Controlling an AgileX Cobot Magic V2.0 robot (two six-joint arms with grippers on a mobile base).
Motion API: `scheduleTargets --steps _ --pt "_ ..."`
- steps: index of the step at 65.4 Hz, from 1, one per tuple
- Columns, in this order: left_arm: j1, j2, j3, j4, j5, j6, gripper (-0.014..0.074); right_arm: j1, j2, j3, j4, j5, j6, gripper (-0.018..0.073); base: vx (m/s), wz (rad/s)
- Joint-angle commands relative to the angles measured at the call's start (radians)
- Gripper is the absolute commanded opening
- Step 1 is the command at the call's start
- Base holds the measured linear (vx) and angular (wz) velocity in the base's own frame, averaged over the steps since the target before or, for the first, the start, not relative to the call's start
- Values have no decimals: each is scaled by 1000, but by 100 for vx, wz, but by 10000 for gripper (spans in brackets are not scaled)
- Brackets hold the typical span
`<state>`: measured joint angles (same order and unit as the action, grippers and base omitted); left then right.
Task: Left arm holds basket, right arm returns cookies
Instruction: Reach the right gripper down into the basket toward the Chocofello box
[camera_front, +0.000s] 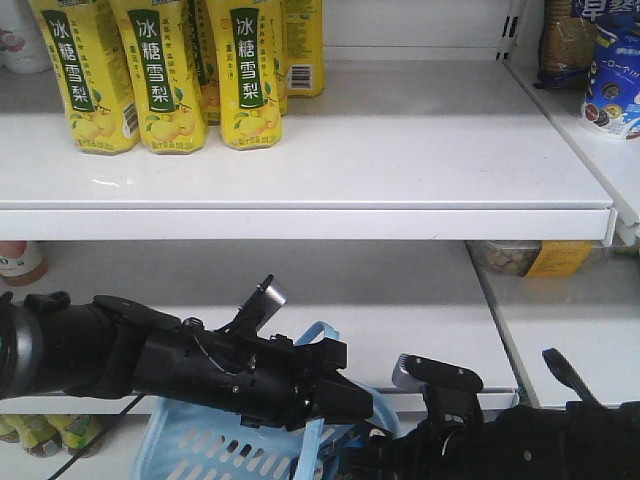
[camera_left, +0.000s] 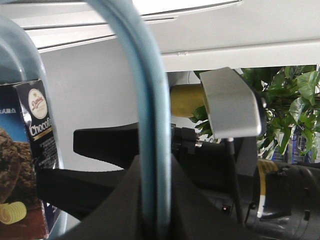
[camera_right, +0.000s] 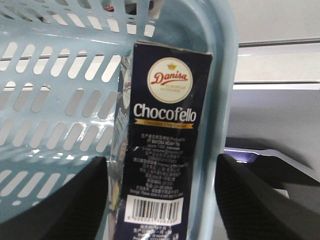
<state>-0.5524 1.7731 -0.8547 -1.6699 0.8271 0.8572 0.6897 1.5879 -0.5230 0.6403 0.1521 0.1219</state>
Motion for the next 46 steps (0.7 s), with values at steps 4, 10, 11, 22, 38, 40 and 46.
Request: scheduleTargets --steps 4,10,11,22,38,40,46 --pt "2 -47 -27 -37 23 47 -6 1 -16 -25 20 -33 -7 456 0 0" --pt "2 -47 -27 -37 23 47 -6 3 -16 -31 23 -29 -14 456 0 0" --pt "2 -47 -27 -37 23 47 -6 3 -16 -32 23 -26 -15 456 0 0" --pt "2 -47 -27 -37 23 47 -6 3 -16 -59 56 -2 -62 456 0 0" --pt "2 -47 -27 -37 23 47 -6 3 -9 -60 126 -6 -132 456 0 0" --pt "2 -47 -27 -37 23 47 -6 3 -3 -63 137 -6 -143 456 0 0" --pt "2 -47 -27 -37 23 47 -6 3 26 -66 166 -6 -178 456 0 0"
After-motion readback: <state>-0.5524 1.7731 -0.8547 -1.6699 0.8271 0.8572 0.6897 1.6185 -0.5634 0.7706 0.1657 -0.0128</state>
